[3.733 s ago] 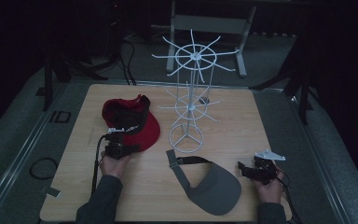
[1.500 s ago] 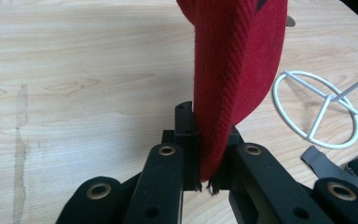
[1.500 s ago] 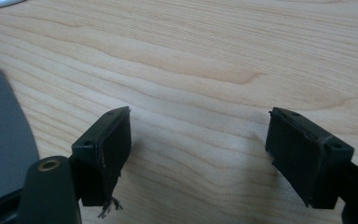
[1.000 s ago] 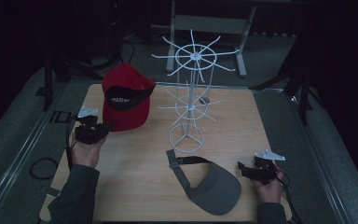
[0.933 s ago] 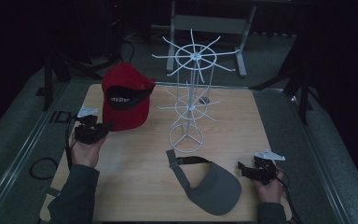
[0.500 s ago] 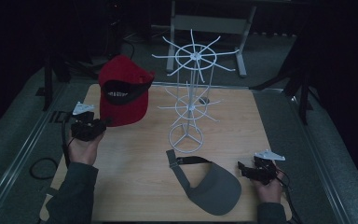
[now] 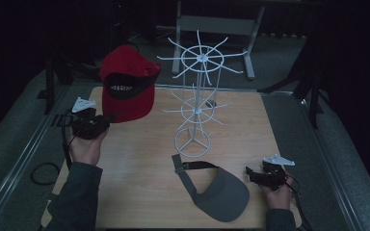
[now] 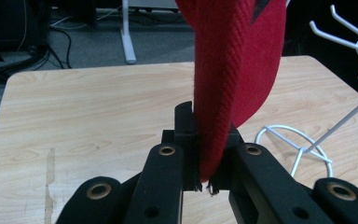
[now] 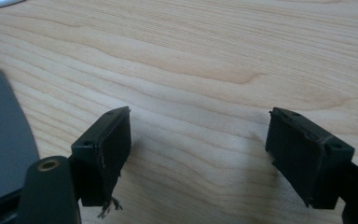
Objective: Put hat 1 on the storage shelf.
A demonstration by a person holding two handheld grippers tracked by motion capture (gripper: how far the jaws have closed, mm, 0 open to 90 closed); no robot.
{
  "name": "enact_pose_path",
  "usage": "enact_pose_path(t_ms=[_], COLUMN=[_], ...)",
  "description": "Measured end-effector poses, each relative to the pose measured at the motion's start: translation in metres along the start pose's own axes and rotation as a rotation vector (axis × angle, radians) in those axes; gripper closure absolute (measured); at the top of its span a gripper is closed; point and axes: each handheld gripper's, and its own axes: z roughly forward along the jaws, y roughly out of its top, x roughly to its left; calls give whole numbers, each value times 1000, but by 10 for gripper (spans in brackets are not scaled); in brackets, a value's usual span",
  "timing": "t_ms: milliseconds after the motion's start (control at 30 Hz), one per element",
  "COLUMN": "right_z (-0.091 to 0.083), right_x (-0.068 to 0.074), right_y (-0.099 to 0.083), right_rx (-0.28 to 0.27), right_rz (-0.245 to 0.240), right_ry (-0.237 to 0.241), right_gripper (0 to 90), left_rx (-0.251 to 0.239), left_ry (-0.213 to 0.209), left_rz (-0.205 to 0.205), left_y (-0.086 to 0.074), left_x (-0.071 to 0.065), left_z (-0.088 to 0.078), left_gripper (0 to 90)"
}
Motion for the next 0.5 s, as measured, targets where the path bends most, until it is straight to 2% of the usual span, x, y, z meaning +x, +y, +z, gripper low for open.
enact_pose_path(t_ms=[233, 500], right_z=[0, 0], right_x=[0, 0], right_y=[0, 0], right_rx=[-1, -1], right_rz=[0, 0], right_ry=[0, 0], right_gripper=[221, 220], left_rx=[-12, -22], left_ry=[-3, 2], left_rz=[-10, 4], left_y=[7, 18], left_x=[-2, -6], left_z=[-2, -3], left_gripper=[858, 858])
